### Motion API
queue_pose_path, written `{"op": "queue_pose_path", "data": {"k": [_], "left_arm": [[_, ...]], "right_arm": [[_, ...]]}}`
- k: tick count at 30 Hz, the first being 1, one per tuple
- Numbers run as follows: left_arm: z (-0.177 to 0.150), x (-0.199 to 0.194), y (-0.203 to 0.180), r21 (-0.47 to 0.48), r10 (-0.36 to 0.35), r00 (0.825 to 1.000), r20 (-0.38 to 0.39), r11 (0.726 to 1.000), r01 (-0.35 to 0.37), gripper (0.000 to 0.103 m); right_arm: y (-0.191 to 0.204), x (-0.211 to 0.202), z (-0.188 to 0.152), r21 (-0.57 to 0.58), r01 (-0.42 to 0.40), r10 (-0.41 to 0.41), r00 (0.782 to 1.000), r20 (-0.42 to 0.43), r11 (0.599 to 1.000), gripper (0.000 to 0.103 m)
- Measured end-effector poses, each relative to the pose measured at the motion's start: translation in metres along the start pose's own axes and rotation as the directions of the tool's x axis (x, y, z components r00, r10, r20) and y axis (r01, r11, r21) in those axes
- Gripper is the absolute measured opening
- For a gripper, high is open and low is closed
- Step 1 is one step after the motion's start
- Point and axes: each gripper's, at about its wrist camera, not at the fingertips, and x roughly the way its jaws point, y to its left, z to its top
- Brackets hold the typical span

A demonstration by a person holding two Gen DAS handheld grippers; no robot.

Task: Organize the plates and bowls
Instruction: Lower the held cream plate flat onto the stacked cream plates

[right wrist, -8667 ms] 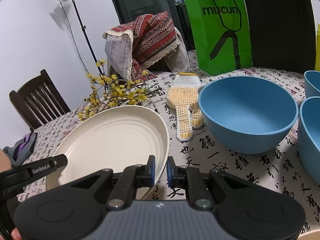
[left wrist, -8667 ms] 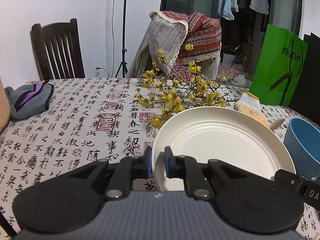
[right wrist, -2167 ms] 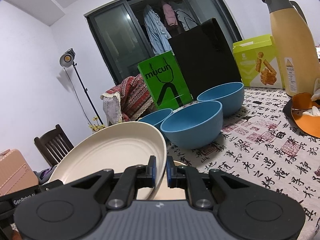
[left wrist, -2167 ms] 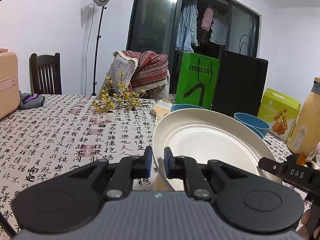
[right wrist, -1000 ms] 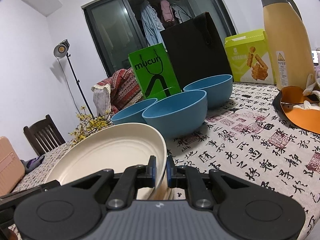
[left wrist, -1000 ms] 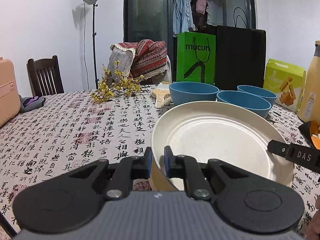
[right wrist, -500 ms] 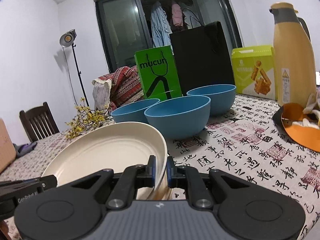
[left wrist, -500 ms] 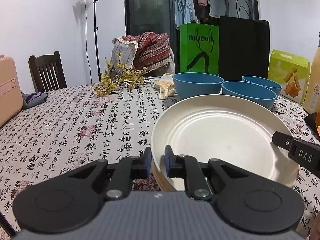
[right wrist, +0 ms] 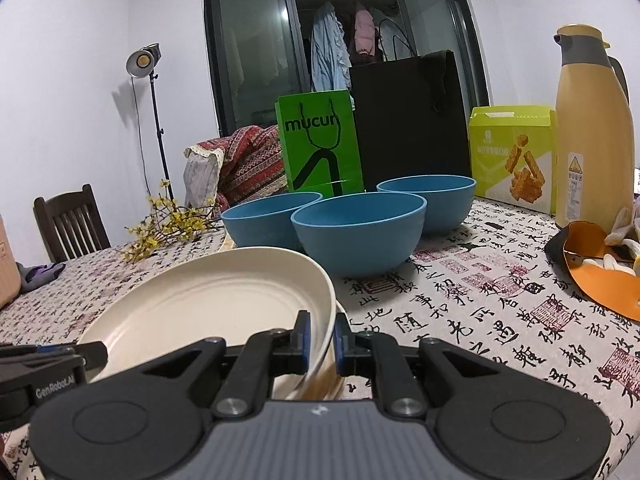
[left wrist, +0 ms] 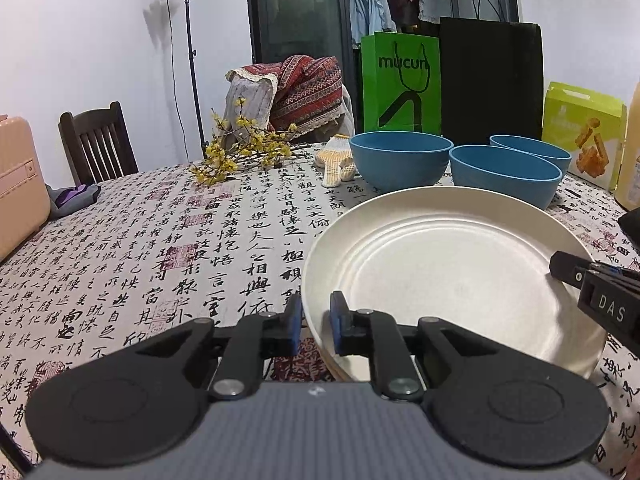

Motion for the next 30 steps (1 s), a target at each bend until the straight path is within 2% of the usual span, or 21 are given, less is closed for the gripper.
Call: {"op": "queue_pose_path", "data": {"k": [9, 30], "left_arm": [[0.000, 0.001, 0.000, 0.002, 0.001, 1.000, -0.004, 1.000, 0.000, 0.015], [-0.001, 0.000, 0.001, -0.001, 0.000, 1.000, 0.001, 1.000, 0.000, 0.014]], "right_arm": [[-0.004, 0.001, 0.001, 0.023, -0.012, 0.012, 1.000, 0.001, 1.000, 0.012], [0.016, -0.001, -0.003, -0.155, 0.051, -0.047, 0.999, 0.027, 0.987, 0.015]]}}
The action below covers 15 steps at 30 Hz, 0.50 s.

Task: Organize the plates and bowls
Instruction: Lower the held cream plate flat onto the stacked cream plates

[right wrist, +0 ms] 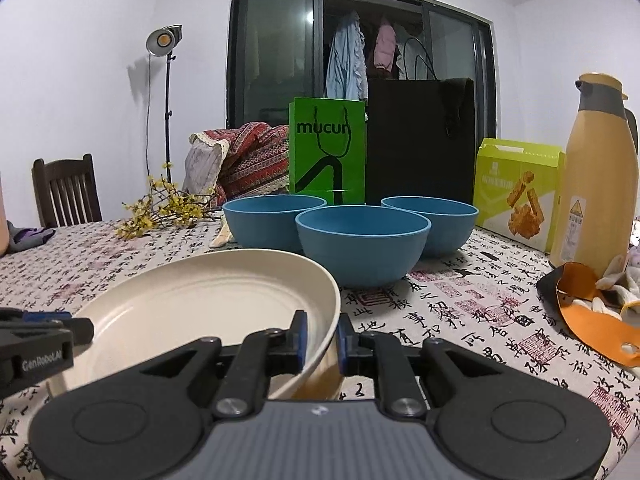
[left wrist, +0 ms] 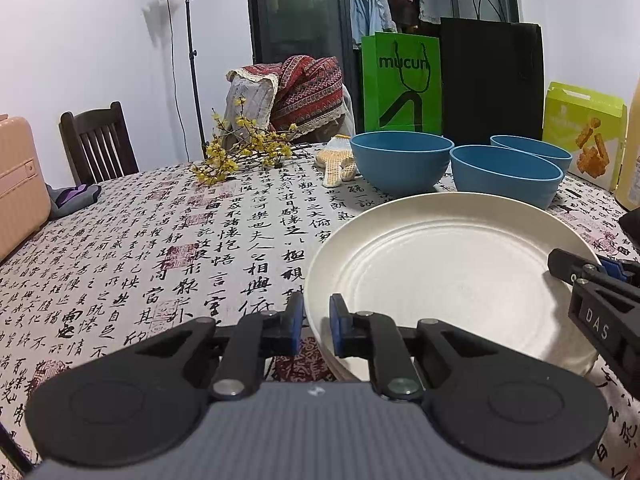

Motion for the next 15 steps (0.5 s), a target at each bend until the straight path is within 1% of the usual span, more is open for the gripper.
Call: {"op": "queue_pose_path", "data": {"k": [2, 5, 10, 13, 15], "left_arm": [[0.0001, -0.0001, -0.0001, 0.000, -0.003, 1.000, -0.001, 1.000, 0.003, 0.014], [-0.0003, -0.0010, -0.0002, 0.002, -0.005, 1.000, 0.000, 1.000, 0.005, 0.014], [-0.0006, -0.0001, 0.0003, 0.005, -0.007, 1.000, -0.003, 1.000, 0.007, 0.014], [-0.0005, 0.0002, 0.0006, 0.004, -0.013, 1.000, -0.008, 1.000, 0.013, 0.014], [-0.0002, -0.0006, 0.0019, 0.001, -0.014, 1.000, -0.006, 1.000, 0.014, 0.015]], "right_arm": [[0.0025, -0.0011, 0.0001, -0.020, 0.014, -0.014, 1.000, 0.008, 1.000, 0.016], [0.0082, -0.0013, -0.0010, -0.078, 0.057, -0.056, 0.998, 0.024, 0.995, 0.016], [0.0084, -0.0016, -0.0018, -0.082, 0.044, -0.043, 0.999, 0.020, 0.996, 0.016], [0.0079, -0.0029, -0.0001, -0.067, 0.018, -0.017, 1.000, 0.018, 0.998, 0.016], [0.0072, -0.0041, 0.0006, -0.059, 0.016, -0.014, 1.000, 0.021, 0.998, 0.016]]}}
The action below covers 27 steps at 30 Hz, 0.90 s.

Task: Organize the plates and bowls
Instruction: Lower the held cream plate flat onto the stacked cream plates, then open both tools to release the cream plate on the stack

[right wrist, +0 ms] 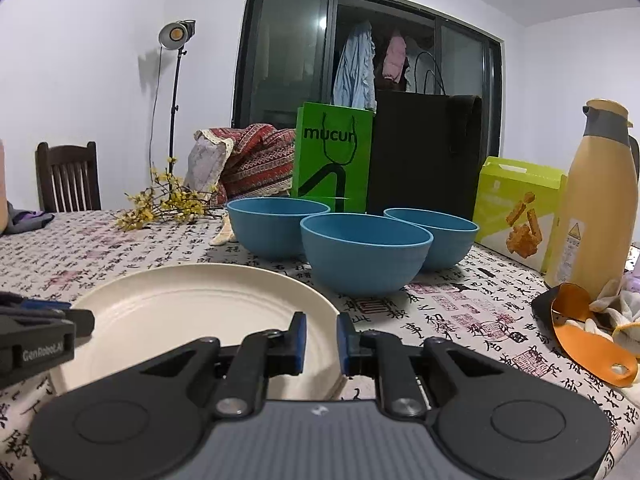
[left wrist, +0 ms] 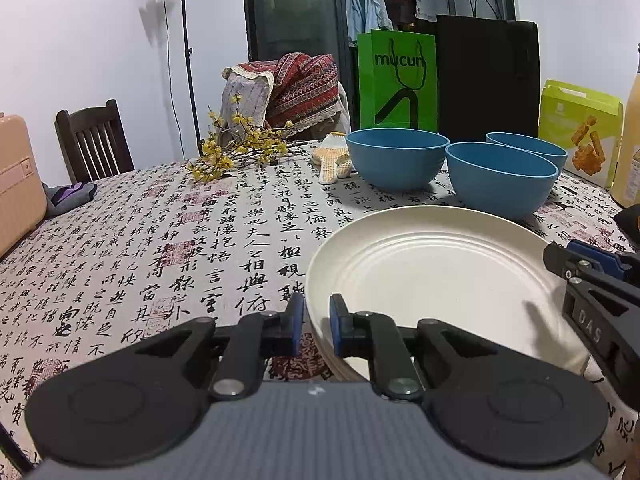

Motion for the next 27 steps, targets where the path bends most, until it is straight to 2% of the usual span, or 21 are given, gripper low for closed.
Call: {"op": "queue_pose_path", "data": {"k": [2, 4, 6, 8, 10, 13, 15, 19, 27], "left_arm": [[0.001, -0.002, 0.003, -0.005, -0.001, 1.000, 0.005, 1.000, 0.001, 0.018], [0.002, -0.003, 0.006, -0.015, 0.001, 1.000, 0.010, 1.000, -0.001, 0.029], [0.003, -0.005, 0.010, -0.020, 0.011, 1.000, 0.022, 1.000, -0.011, 0.052], [0.003, -0.009, 0.013, -0.021, 0.021, 0.999, 0.039, 1.000, -0.020, 0.059], [0.005, -0.012, 0.016, -0.024, 0.026, 0.998, 0.049, 0.999, -0.024, 0.075], [0.006, -0.017, 0.022, -0.026, 0.028, 0.997, 0.070, 0.999, -0.026, 0.089], [0.006, -0.021, 0.025, -0.025, 0.023, 0.996, 0.088, 0.999, -0.021, 0.102], [0.007, -0.030, 0.029, -0.019, 0.009, 0.993, 0.120, 1.000, -0.007, 0.103], [0.007, -0.045, 0.036, -0.019, 0.002, 0.989, 0.146, 1.000, 0.001, 0.103]], "right_arm": [[-0.003, -0.002, 0.001, 0.022, -0.011, 0.011, 1.000, 0.003, 1.000, 0.016], [-0.008, -0.005, 0.002, 0.055, -0.038, 0.038, 0.999, 0.004, 0.998, 0.020], [-0.014, -0.007, 0.004, 0.087, -0.061, 0.061, 0.998, 0.006, 0.994, 0.033], [-0.018, -0.010, 0.004, 0.105, -0.076, 0.075, 0.997, 0.012, 0.992, 0.041], [-0.020, -0.013, 0.004, 0.116, -0.086, 0.085, 0.996, 0.014, 0.990, 0.047], [-0.025, -0.015, 0.004, 0.147, -0.108, 0.108, 0.994, 0.010, 0.983, 0.063], [-0.028, -0.017, 0.005, 0.162, -0.126, 0.127, 0.992, 0.003, 0.979, 0.083], [-0.031, -0.020, 0.005, 0.179, -0.147, 0.150, 0.989, -0.002, 0.973, 0.103], [-0.035, -0.030, 0.009, 0.205, -0.154, 0.158, 0.987, -0.007, 0.967, 0.103]]}}
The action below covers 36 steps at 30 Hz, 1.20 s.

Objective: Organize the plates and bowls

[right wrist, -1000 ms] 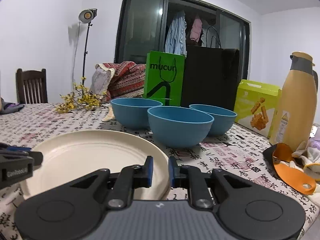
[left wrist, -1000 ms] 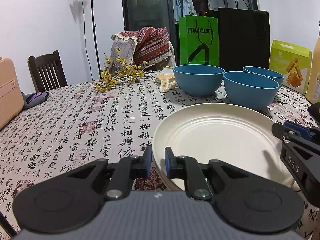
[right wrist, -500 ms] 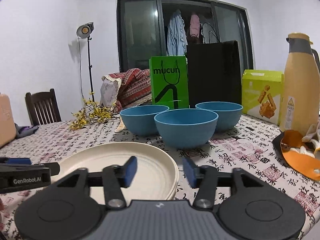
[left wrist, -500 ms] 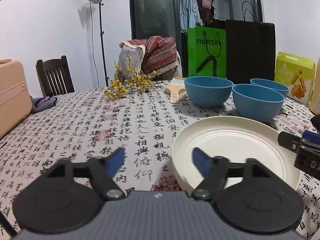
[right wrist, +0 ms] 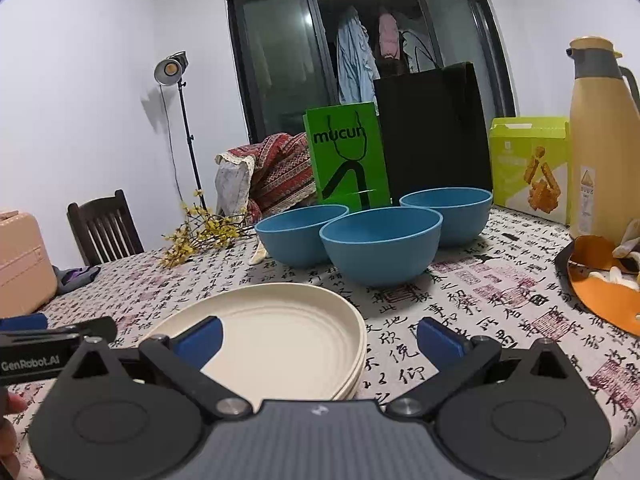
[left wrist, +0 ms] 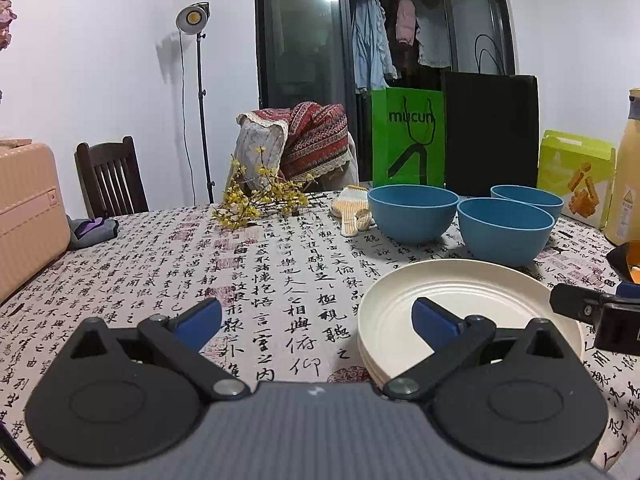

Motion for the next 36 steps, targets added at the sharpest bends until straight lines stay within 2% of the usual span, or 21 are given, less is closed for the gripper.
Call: {"op": "queue_pose_path", "data": {"k": [24, 36], "left_arm": [[0.007, -0.052, 0.035, -0.052, -0.023, 0.998, 0.050, 0.998, 0.025, 0.103], [0.031, -0.047, 0.045, -0.057, -0.043, 0.998, 0.049, 0.997, 0.046, 0.103]], "right_arm": [[0.020, -0.042, 0.008, 0.030, 0.014, -0.015, 0.999, 0.034, 0.999, 0.103], [0.020, -0.036, 0.025, 0.065, 0.002, -0.004, 0.999, 0.033, 0.998, 0.103]]}}
